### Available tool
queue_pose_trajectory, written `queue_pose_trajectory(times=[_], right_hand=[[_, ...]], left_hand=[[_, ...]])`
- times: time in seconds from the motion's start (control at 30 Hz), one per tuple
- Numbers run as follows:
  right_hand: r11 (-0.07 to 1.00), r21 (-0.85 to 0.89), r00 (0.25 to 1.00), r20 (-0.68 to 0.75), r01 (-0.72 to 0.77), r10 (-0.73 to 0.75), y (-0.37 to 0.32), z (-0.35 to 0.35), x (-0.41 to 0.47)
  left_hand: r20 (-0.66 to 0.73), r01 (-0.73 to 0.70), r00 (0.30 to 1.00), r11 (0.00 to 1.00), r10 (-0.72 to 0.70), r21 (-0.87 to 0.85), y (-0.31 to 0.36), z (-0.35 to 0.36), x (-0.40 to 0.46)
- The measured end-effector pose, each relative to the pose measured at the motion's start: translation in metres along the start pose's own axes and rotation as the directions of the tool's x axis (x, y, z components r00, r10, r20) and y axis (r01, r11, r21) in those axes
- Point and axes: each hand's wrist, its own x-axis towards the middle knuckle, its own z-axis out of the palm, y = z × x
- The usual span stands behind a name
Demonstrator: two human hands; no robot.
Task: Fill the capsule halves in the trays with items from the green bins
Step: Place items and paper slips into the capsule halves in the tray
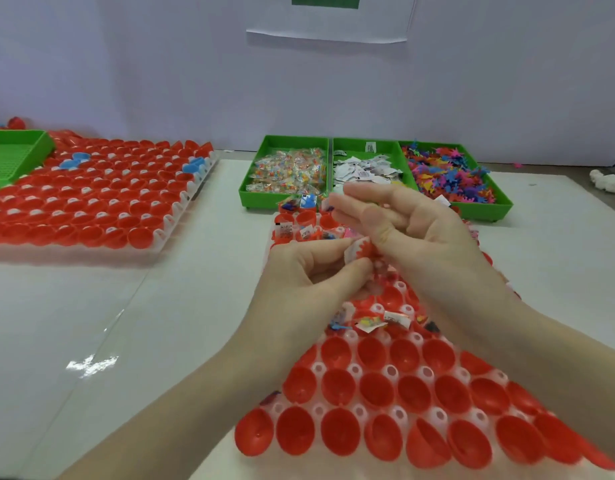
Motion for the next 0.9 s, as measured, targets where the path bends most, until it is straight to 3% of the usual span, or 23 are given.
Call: queue_pose_trajectory(times=[0.1, 0.2, 0.37, 0.5, 0.57, 0.7, 0.9], right_hand=[[0.958, -0.279, 0.989, 0.143, 0.064, -0.025, 0.005, -0.003, -0.016], [0.882, -0.456, 0.983, 0.177, 0.118, -0.04, 0.014, -0.003, -0.027], [0.832, -0.53, 0.969, 0.243, 0.163, -0.035, 0.025, 0.005, -0.036], [0.751, -0.646, 0.945, 0.312, 0.137, 0.096, 0.028, 0.009, -0.037], [0.711, -0.689, 0.925, 0.348, 0.14, 0.155, 0.03, 0.013, -0.036], [0.655, -0.734, 0.91, 0.377, 0.179, 0.174, 0.033, 0.019, -0.032], [0.632, -0.752, 0.897, 0.393, 0.187, 0.204, 0.032, 0.019, -0.028]], left_hand=[[0.02, -0.02, 1.0, 0.987, 0.018, 0.162, -0.001, -0.018, -0.009], [0.02, 0.028, 0.999, 0.967, -0.034, 0.252, -0.004, -0.031, -0.019], [0.051, 0.088, 0.991, 0.883, -0.126, 0.462, -0.015, -0.043, -0.035], [0.054, 0.059, 0.992, 0.781, -0.118, 0.622, -0.02, -0.061, -0.042], [0.036, 0.049, 0.994, 0.718, -0.102, 0.694, -0.02, -0.071, -0.044], [0.139, -0.041, 0.98, 0.537, -0.145, 0.843, -0.028, -0.079, -0.05], [0.232, -0.222, 0.972, 0.397, 0.023, 0.89, -0.034, -0.073, -0.057]])
